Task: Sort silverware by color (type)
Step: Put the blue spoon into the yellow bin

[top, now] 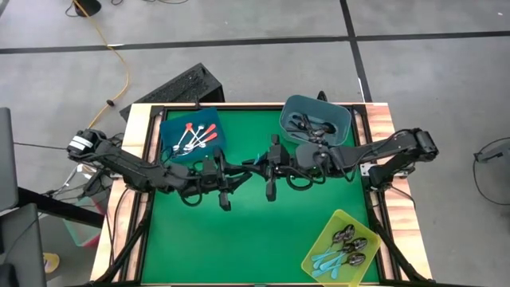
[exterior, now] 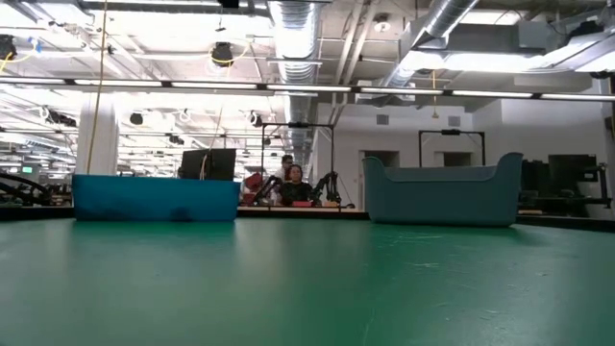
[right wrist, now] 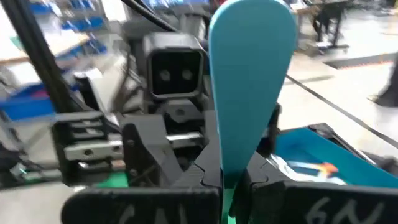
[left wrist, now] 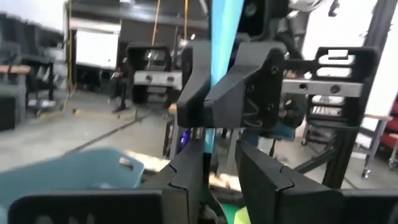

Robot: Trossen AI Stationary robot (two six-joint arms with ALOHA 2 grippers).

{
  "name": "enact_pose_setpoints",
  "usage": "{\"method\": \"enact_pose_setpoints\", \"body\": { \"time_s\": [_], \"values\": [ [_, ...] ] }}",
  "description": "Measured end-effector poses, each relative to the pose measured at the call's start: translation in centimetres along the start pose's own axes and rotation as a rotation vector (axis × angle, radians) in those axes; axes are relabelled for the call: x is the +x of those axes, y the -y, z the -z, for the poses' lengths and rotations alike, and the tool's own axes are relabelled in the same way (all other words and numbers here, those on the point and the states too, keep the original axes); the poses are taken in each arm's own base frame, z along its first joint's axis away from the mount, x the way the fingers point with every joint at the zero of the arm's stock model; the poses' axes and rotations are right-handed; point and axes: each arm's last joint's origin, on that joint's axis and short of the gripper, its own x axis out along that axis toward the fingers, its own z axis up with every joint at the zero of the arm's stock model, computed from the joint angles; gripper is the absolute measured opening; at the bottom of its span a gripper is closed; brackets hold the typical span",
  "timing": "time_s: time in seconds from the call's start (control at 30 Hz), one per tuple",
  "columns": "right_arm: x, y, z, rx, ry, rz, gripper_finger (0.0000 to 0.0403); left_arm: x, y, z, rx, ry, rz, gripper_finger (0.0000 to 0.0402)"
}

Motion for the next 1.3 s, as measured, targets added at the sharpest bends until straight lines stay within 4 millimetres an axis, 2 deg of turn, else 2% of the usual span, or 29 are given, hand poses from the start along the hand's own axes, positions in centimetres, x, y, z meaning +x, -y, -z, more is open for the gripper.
{"method": "enact_pose_setpoints", "body": {
  "time_s": [0.27,0.33,0.6,0.73,0.83,1.03,1.3],
  "values": [
    [-1.3,1.1,0.6,-0.018,-0.137,0.159,0.0019,-0.1,-0.4,1.1,0.003,-0.089,-0.098,0.0093],
    [-1.8,1.6,0.3,-0.007,-0.145,0.203,0.0019,-0.1,-0.4,1.1,0.006,-0.093,-0.1,0.0093],
    [-6.7,2.5,-1.7,0.004,-0.198,0.303,0.0019,-0.1,-0.4,1.0,0.0,-0.09,-0.1,0.0093],
    [-9.7,2.3,-1.3,0.016,-0.316,0.313,0.0019,-0.1,-0.3,1.0,0.001,-0.092,-0.099,0.0093],
    [-11.3,1.2,-0.2,-0.026,-0.431,0.287,0.0019,-0.2,-0.3,1.1,0.006,-0.1,-0.098,0.0093],
    [-13.1,-3.0,1.7,-0.159,-0.55,0.123,0.0019,-0.2,-0.3,1.2,0.011,-0.108,-0.1,0.0093],
    [-14.2,-7.8,7.1,-0.361,-0.851,0.016,0.0019,-0.2,-0.4,1.3,0.018,-0.119,-0.106,0.0093]
  ]
}}
